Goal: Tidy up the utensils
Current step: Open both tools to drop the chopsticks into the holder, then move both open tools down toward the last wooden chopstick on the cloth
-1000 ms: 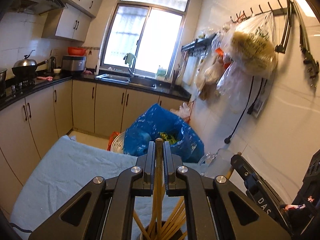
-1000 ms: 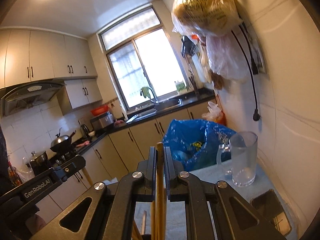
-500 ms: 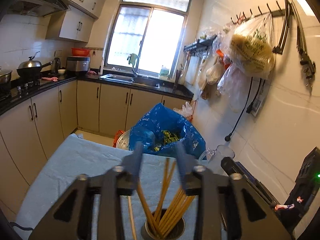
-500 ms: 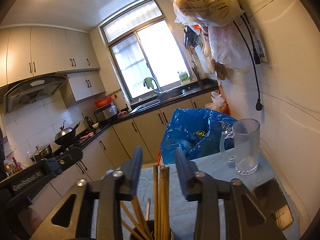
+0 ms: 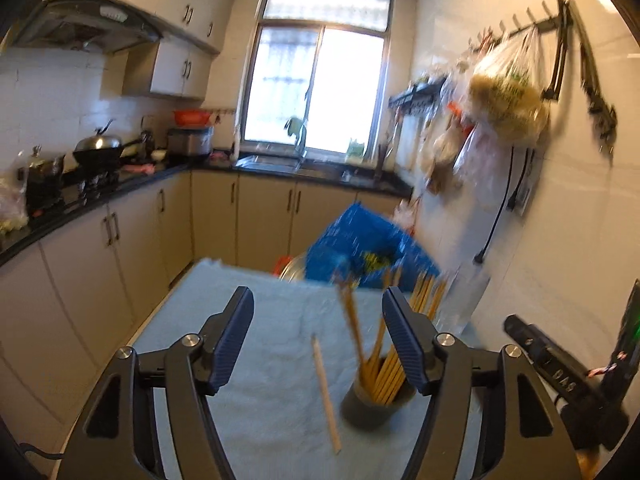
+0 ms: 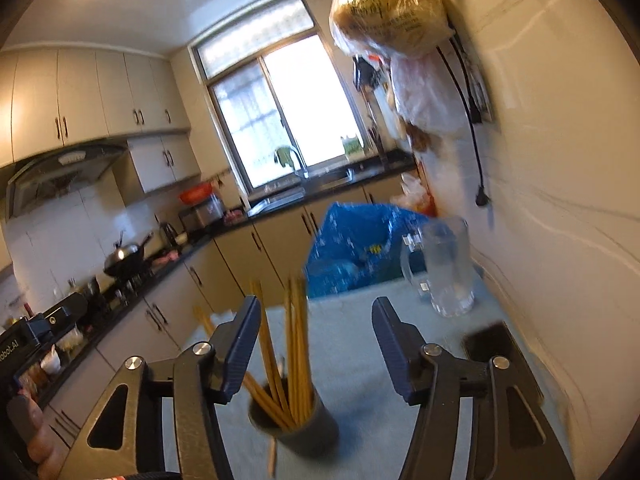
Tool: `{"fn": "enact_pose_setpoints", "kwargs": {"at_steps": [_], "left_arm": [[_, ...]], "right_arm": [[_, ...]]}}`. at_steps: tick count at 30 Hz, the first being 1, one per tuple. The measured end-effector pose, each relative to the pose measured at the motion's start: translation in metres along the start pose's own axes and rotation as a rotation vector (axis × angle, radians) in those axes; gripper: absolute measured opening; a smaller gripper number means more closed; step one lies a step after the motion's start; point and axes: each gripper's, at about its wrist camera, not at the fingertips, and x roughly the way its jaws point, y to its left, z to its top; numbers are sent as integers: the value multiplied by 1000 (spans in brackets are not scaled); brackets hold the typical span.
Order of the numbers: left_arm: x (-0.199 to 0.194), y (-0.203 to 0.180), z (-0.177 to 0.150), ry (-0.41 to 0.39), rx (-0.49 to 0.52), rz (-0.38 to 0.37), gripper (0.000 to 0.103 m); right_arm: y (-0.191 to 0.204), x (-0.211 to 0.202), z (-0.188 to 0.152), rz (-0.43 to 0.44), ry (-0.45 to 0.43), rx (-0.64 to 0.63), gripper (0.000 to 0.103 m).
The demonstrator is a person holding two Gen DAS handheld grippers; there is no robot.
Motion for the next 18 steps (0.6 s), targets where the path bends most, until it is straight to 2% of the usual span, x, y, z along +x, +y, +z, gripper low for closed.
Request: {"fn": "enact_pose_setpoints", "kwargs": {"at_steps": [5, 10, 14, 18], "left_arm": [[9, 31, -46, 130, -43, 78, 66], [11, 56, -87, 241, -53, 178, 66], [6, 69, -108, 276, -48, 233, 66], [6, 80, -119, 303, -54, 251, 66]], "right_arm": [[-8, 7, -41, -10, 132, 10, 62], [-3, 38, -81, 7, 311, 4, 62], [11, 70, -113, 27, 440, -20, 62], [29, 90, -136, 32, 506, -51, 62]]}}
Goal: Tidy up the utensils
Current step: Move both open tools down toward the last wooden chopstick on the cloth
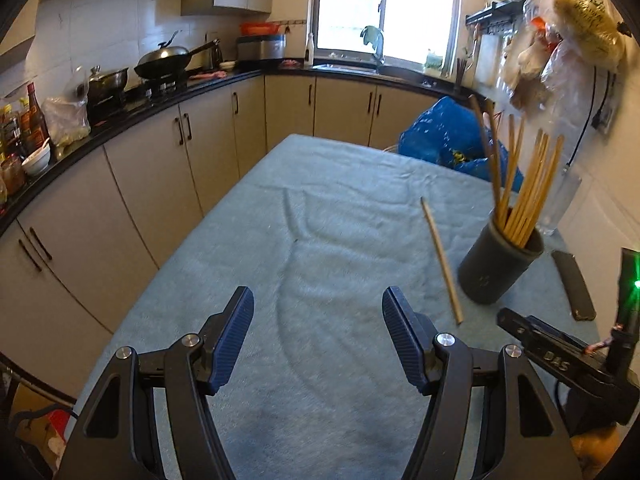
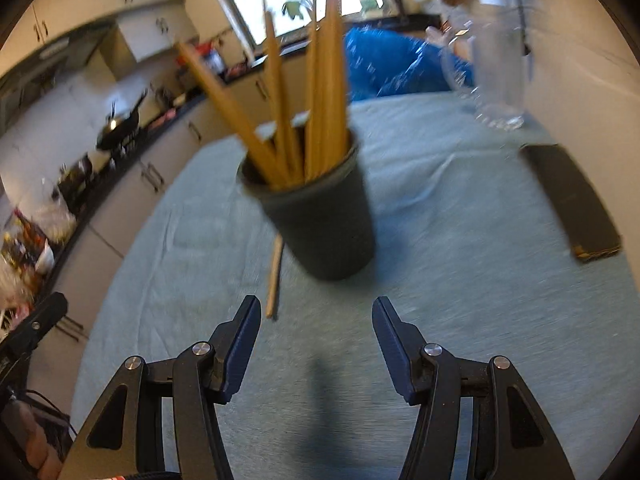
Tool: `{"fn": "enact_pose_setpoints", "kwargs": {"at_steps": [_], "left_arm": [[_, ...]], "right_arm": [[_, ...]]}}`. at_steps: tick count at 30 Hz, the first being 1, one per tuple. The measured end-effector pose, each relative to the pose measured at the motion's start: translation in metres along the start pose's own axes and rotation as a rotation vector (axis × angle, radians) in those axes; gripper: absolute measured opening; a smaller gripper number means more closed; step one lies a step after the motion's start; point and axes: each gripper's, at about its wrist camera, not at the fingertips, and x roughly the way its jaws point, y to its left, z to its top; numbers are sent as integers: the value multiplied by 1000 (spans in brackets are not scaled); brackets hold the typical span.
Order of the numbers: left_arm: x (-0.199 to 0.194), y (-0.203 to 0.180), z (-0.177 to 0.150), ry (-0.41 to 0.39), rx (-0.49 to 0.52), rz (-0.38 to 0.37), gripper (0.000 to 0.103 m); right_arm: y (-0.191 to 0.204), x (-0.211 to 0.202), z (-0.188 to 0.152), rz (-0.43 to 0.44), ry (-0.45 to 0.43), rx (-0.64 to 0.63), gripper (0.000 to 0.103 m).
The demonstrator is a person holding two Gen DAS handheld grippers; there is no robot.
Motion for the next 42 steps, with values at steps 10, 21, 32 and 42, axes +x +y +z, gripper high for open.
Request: {"fn": "enact_pose_setpoints", "kwargs": {"at_steps": [10, 21, 32, 42], "left_arm": [[17, 4, -11, 16, 28, 50, 66], [21, -10, -20, 51, 80, 10, 66], [8, -25, -24, 38, 102, -30, 70], [18, -25, -25, 69, 86, -19, 72]], "right_arm": [[12, 21, -8, -40, 33, -16, 62], [-12, -10, -28, -102, -23, 95, 64], [-31, -37, -34, -143, -90, 144, 67], [-7, -11, -13, -118, -39, 14, 68]]}}
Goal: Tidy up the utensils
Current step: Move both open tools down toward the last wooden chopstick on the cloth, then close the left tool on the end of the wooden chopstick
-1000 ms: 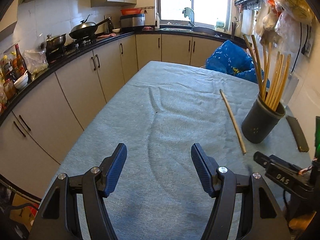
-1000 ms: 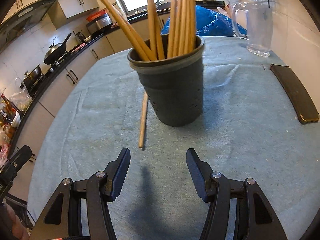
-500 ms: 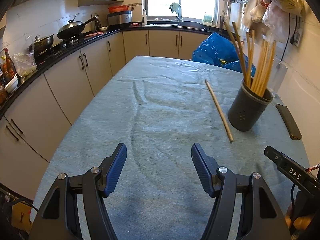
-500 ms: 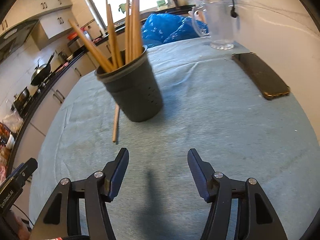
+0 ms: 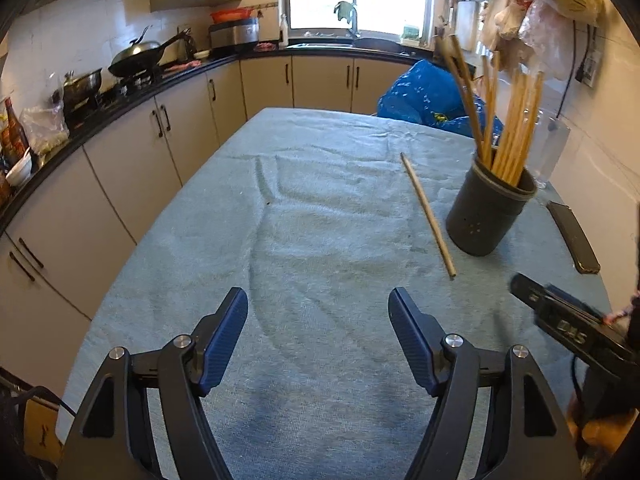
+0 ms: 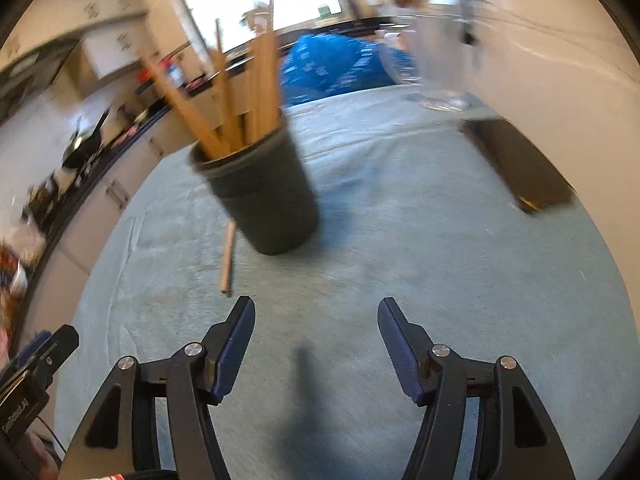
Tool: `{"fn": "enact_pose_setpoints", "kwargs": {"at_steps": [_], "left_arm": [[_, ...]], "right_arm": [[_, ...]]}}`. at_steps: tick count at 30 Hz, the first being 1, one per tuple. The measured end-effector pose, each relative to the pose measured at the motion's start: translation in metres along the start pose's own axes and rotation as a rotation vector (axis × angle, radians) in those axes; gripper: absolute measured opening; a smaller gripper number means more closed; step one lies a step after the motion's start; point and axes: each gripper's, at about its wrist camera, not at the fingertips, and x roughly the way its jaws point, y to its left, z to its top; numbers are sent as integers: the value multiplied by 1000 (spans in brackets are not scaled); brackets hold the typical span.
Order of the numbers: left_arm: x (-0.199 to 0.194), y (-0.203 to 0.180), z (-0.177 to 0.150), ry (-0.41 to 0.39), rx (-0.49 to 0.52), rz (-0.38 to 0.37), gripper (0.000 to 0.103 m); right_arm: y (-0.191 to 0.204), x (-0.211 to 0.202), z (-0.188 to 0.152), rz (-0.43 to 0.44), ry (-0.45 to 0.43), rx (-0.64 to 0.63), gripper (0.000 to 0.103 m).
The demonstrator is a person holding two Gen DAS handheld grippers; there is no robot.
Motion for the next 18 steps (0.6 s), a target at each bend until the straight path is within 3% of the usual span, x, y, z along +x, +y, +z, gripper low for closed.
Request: {"fn": "enact_pose_setpoints", "kwargs": {"at_steps": [5, 7, 9, 11, 18], "left_arm": [[2, 10, 4, -3, -34, 17, 72], [4, 12, 4, 2, -36, 17, 72], [6, 13, 5, 8, -34, 16, 72], [9, 14, 5, 13, -37, 14, 72], [19, 18, 9, 38, -49, -11, 72]], "right_arm": [[46, 35, 20, 28, 35, -144, 64], [62, 53, 26, 8, 63, -185, 53], [71, 67, 27, -40, 94, -215, 23], [73, 74, 24, -45, 118, -226, 8], [47, 37, -10, 91, 209, -282, 6]]}}
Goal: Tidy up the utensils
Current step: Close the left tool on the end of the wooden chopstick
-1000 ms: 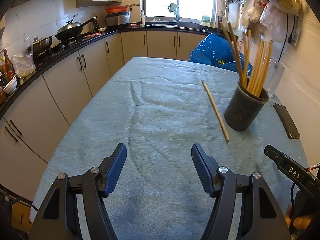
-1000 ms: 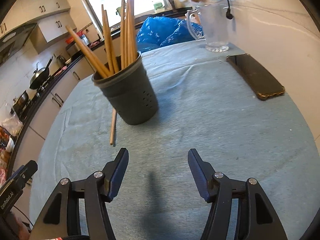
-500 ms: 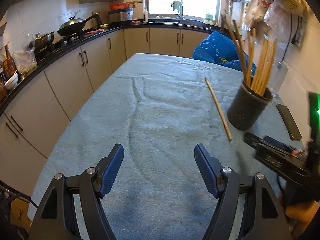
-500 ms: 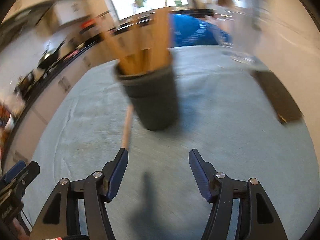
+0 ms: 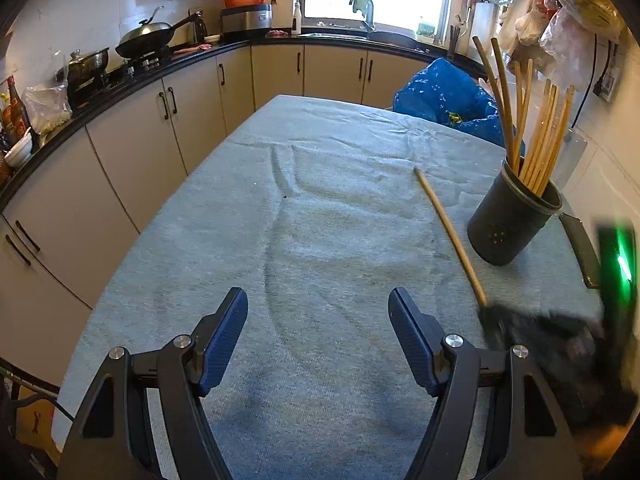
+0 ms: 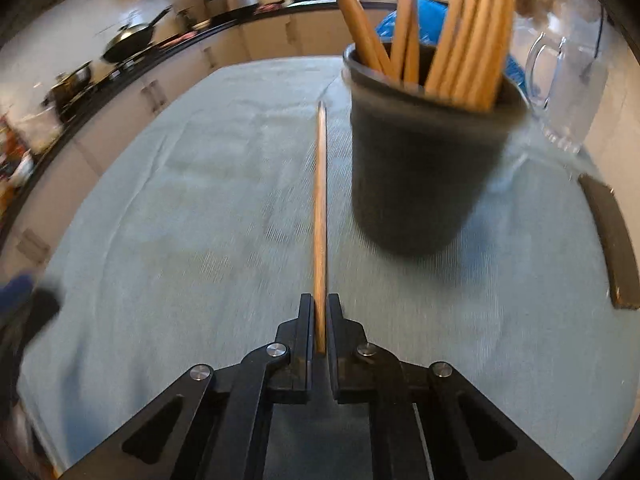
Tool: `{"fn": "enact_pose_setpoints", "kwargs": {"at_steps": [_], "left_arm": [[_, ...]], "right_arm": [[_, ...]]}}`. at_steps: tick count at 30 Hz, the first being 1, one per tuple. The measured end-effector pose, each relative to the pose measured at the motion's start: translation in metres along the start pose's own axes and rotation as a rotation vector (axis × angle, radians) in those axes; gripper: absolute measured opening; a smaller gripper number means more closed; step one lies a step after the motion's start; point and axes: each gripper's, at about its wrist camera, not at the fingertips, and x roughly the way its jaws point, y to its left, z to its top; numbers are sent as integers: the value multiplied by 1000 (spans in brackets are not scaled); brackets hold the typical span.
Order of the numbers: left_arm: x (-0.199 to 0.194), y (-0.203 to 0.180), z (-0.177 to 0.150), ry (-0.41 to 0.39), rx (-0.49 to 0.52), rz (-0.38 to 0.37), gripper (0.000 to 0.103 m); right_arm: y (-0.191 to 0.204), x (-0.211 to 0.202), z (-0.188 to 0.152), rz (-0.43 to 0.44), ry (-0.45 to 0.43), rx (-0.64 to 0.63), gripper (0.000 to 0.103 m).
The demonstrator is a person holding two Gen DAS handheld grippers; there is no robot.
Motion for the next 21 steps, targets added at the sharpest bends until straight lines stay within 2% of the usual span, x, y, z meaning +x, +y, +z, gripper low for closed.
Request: {"fn": "enact_pose_setpoints", "kwargs": {"at_steps": [4, 7, 9, 12, 17, 21], "left_arm": [[8, -4, 3, 31, -2, -44, 72], [22, -18, 5, 87, 10, -89, 72], [32, -31, 4, 127, 21, -115, 72], [45, -55, 4, 180, 38, -165, 72], [61, -91, 8, 235, 65, -200, 72], [82, -113, 10, 285, 87, -175, 72]], "right_arm": [[-15, -31, -49, 90, 71, -123, 6], [-30, -54, -83, 94, 97, -170, 6], [-38, -67, -99, 62, 82, -191, 6], [-42, -75, -108, 32, 69, -199, 6], [-36, -76, -113, 3, 37, -226, 6], [-33, -81, -119, -11, 16, -250, 7]]}}
